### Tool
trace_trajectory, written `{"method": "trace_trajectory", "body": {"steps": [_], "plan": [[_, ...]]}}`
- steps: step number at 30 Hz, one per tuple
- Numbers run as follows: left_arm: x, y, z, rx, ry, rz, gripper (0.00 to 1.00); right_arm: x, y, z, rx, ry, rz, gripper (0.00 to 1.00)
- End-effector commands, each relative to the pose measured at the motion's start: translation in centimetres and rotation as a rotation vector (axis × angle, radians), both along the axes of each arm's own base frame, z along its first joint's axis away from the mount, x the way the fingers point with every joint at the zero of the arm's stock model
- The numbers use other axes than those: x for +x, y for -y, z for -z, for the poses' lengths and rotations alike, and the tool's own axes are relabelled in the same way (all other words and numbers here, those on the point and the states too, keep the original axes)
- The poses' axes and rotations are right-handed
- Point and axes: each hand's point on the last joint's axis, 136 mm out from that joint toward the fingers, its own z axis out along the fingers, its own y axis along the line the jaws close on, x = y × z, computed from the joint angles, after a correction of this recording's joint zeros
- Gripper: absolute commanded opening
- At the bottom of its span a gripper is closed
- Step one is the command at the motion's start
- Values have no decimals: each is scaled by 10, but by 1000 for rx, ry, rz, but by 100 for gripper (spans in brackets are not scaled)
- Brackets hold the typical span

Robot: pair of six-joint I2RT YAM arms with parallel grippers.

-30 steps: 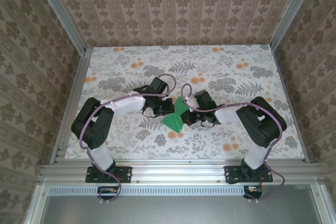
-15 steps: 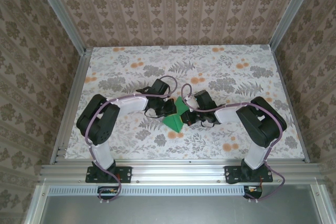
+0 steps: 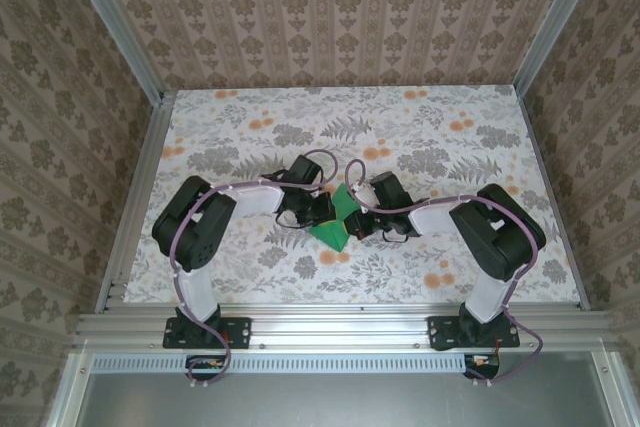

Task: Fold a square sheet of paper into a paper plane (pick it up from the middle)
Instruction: Fold the triangle a second time at the center of the table.

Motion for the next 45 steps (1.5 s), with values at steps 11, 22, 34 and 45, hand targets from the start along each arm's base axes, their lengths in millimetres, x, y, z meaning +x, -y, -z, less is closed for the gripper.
{"method": "trace_trajectory", "body": {"steps": [11, 22, 34, 45], "plan": [[-14, -20, 26, 88, -47, -20, 8, 0, 14, -32, -18, -25, 111, 27], [-14, -19, 23, 83, -36, -6, 8, -30, -8, -60, 150, -163, 114, 20], [-13, -19, 24, 88, -36, 3, 8, -40, -37, -37, 174, -333, 121, 11], [-14, -19, 25, 89, -39, 9, 8, -49, -28, -10, 72, -398, 125, 10]]}}
